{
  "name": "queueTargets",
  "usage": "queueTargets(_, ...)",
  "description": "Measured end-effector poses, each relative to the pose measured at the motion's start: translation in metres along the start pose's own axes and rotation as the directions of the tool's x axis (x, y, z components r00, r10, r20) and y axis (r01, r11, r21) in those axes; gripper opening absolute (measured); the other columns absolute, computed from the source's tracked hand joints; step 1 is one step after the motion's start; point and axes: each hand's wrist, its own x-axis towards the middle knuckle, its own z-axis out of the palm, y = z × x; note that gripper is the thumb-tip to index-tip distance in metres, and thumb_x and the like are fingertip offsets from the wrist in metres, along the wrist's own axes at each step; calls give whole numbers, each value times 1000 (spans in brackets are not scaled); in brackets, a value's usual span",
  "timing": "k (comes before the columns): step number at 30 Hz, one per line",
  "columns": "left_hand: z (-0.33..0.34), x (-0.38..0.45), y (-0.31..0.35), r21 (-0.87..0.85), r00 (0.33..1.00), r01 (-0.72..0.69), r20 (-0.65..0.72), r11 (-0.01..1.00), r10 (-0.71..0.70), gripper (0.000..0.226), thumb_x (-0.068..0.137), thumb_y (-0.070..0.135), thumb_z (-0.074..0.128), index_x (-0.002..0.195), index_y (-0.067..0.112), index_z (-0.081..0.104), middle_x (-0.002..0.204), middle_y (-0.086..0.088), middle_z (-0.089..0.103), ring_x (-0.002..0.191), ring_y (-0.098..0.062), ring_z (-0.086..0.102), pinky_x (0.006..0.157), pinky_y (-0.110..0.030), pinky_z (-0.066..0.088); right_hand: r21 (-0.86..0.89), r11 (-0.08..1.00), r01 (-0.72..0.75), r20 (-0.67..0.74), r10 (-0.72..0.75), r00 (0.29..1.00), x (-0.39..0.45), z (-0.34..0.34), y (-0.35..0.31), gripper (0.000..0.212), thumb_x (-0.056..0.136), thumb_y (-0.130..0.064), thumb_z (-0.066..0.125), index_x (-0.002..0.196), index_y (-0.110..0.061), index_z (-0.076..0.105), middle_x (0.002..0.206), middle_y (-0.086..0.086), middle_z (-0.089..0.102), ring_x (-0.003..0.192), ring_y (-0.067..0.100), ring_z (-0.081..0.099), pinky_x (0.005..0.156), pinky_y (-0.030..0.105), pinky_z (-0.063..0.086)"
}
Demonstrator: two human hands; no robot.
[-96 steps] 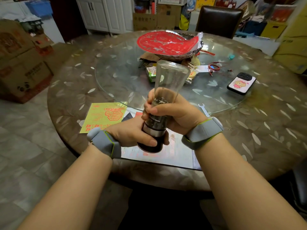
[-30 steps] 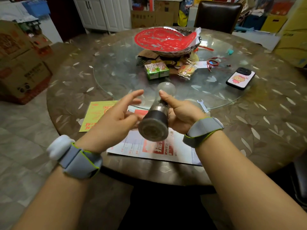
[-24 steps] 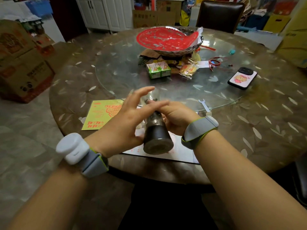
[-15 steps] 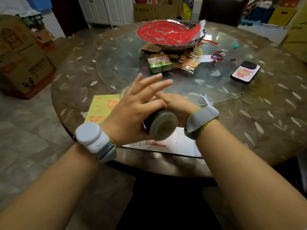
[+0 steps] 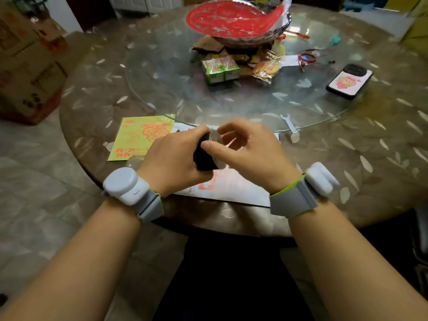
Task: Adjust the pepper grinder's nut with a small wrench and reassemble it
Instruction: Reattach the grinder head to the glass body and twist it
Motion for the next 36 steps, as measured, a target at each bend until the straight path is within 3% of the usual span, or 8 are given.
queueTargets(5,4,0,-4,-33,999,28,45,999,-26,49,60,48,62,105,30,54,85,5,67,76,-29,62,59,-37,49,14,999,-32,122,30,992,4,1,9,37,68,-47,76,94,-21,69,85,-2,71,67,17,69,69,39,57)
queueTargets(9,-1,-1,-9,-49,996,-1,86,999,5,46,63,55,59,100,30,49,76,8,62,65,-23,55,54,-30,36,122,990,-71,155,52,987,10,5,14,35,67,-43,77,91,-19,71,80,4,72,61,19,70,66,37,59)
queueTargets(13,-2,-3,-19,-37,994,-29,102,999,33,37,67,55,53,94,29,48,68,6,59,57,-21,51,48,-27,32,227,966,-120,220,69,973,13,13,17,29,74,-31,79,95,-13,72,82,10,73,57,24,70,66,40,60)
queueTargets(19,7,-5,-38,34,991,-75,117,997,71,48,65,59,50,99,25,55,71,3,64,61,-25,59,52,-33,46,313,936,-160,251,81,965,12,32,26,30,74,-28,79,101,-16,71,83,9,71,62,28,71,68,48,61)
queueTargets(28,11,-7,-54,47,987,-132,96,990,127,50,65,61,54,99,24,58,70,-1,67,61,-30,61,52,-36,49,342,923,-174,316,61,947,12,42,31,35,77,-34,74,110,-22,71,96,11,73,77,31,73,73,48,61)
queueTargets(33,6,-7,-61,1,985,-168,46,986,168,57,69,64,56,103,19,61,73,-2,68,61,-28,63,52,-35,50,565,776,-279,399,39,916,8,33,34,30,88,-12,66,117,-11,67,108,18,70,90,24,70,78,37,58)
queueTargets(36,1,-8,-67,-39,984,-169,47,985,170,62,70,66,58,102,14,60,80,-4,69,67,-30,64,56,-41,51,676,663,-322,425,7,905,7,31,38,29,87,-14,63,115,-15,67,104,7,72,93,26,68,81,40,57)
